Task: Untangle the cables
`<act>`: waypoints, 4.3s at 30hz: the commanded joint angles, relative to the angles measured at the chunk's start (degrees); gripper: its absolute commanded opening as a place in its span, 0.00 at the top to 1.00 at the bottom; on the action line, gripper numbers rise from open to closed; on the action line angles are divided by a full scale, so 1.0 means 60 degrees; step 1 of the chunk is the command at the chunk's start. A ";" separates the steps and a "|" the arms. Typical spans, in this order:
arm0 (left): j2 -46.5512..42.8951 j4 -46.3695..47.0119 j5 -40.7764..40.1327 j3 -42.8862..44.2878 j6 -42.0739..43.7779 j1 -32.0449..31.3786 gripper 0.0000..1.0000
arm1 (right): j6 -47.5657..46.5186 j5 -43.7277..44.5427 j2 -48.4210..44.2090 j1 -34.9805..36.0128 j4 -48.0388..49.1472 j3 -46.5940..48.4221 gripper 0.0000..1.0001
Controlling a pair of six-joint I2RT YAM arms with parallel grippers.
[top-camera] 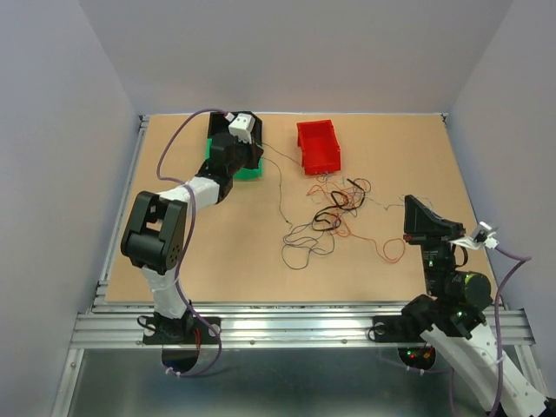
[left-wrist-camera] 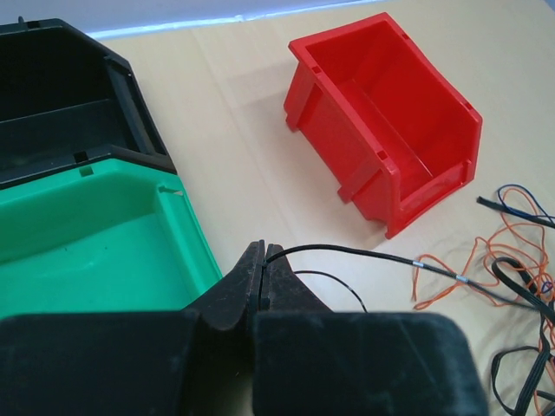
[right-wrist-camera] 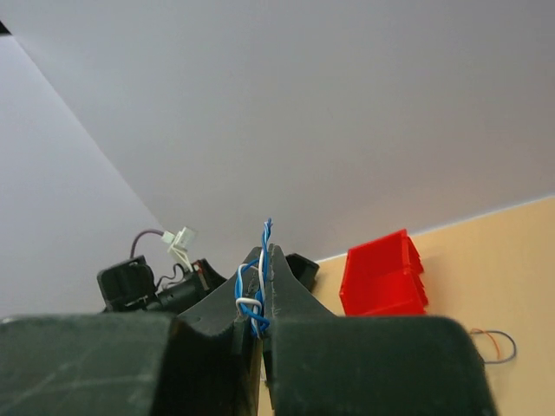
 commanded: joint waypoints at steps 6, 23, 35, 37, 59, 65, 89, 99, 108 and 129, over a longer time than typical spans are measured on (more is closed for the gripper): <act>0.0125 -0.0638 -0.1092 0.0715 0.0222 0.0040 1.00 | -0.0071 0.1472 -0.0850 0.0082 -0.3409 0.1682 0.99; 0.0799 -0.0931 -0.0405 0.1053 0.0178 0.0450 1.00 | -0.0657 0.0070 0.1741 0.0082 -0.3633 0.8051 0.99; 0.0448 -0.1134 0.2919 0.0862 0.1130 -0.0223 0.98 | -0.0538 -0.0138 0.3132 0.0082 -0.4351 0.9300 1.00; 0.0346 -0.1354 0.3375 0.0804 0.1450 -0.0471 0.94 | -0.0728 0.0330 0.4138 0.0082 -0.4453 0.9315 0.99; -0.2188 -0.1546 0.3273 -0.0792 0.3546 -0.2215 0.94 | -0.1637 0.1723 1.0515 0.0068 -0.3194 0.9900 0.99; -0.2717 -0.1517 0.2747 -0.1408 0.4500 -0.2816 0.94 | -0.1886 0.2177 1.1438 0.0068 -0.2667 0.9944 0.99; 0.0433 -0.2705 0.3229 0.1156 0.0707 0.0040 1.00 | -0.2706 0.3948 1.0855 -0.0284 -0.2418 1.1353 0.99; 0.0915 -0.2938 0.3009 0.1506 0.0618 0.0230 1.00 | -0.2590 0.4141 0.8175 -0.0269 -0.2418 1.0458 0.99; 0.1458 -0.3157 0.2747 0.1858 0.0779 0.0450 1.00 | -0.2751 0.4521 0.6738 -0.0269 -0.2535 1.0062 1.00; 0.1752 -0.3407 0.2276 0.2137 0.1101 0.0450 1.00 | -0.2781 0.4595 0.4321 -0.0269 -0.3164 0.9813 0.99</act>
